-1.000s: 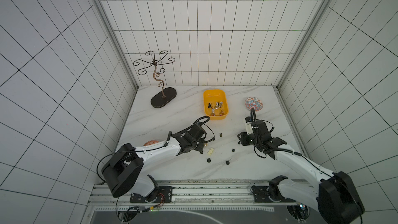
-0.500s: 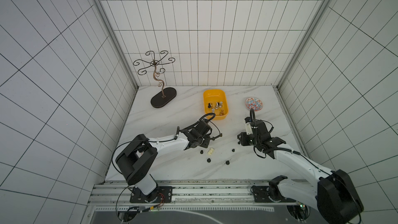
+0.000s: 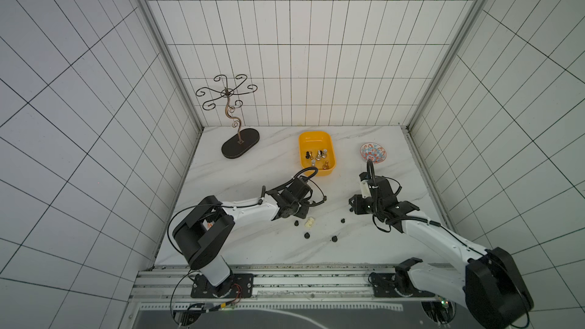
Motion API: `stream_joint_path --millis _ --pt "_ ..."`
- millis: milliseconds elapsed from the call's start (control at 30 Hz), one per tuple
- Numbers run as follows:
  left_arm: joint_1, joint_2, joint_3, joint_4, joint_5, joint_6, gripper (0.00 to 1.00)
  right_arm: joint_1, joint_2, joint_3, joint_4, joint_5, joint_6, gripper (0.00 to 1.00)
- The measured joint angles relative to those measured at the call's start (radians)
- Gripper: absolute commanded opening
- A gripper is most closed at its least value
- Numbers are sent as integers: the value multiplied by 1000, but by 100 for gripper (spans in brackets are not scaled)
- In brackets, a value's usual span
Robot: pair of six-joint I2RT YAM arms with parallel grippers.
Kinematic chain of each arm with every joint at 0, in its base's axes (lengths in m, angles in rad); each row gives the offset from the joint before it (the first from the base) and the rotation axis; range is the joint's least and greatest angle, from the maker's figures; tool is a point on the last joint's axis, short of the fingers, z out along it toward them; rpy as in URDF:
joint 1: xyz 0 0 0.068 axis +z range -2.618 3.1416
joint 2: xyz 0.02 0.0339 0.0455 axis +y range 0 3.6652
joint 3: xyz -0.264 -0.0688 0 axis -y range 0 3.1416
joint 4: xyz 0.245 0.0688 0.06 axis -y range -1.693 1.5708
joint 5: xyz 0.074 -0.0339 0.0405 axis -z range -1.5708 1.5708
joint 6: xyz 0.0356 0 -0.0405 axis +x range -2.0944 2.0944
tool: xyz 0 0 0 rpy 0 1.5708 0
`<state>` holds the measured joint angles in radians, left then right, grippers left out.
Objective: Put the chess pieces into the storage box
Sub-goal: Pick up the chess piece at the center of the board.
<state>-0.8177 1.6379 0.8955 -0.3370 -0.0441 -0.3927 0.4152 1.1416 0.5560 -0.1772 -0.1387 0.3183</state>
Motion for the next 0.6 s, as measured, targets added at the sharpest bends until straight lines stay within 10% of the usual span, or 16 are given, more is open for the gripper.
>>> stream_joint_path --millis 600 --pt "-5 3 106 -73 -22 17 12 0 -42 0 -26 5 10 30"
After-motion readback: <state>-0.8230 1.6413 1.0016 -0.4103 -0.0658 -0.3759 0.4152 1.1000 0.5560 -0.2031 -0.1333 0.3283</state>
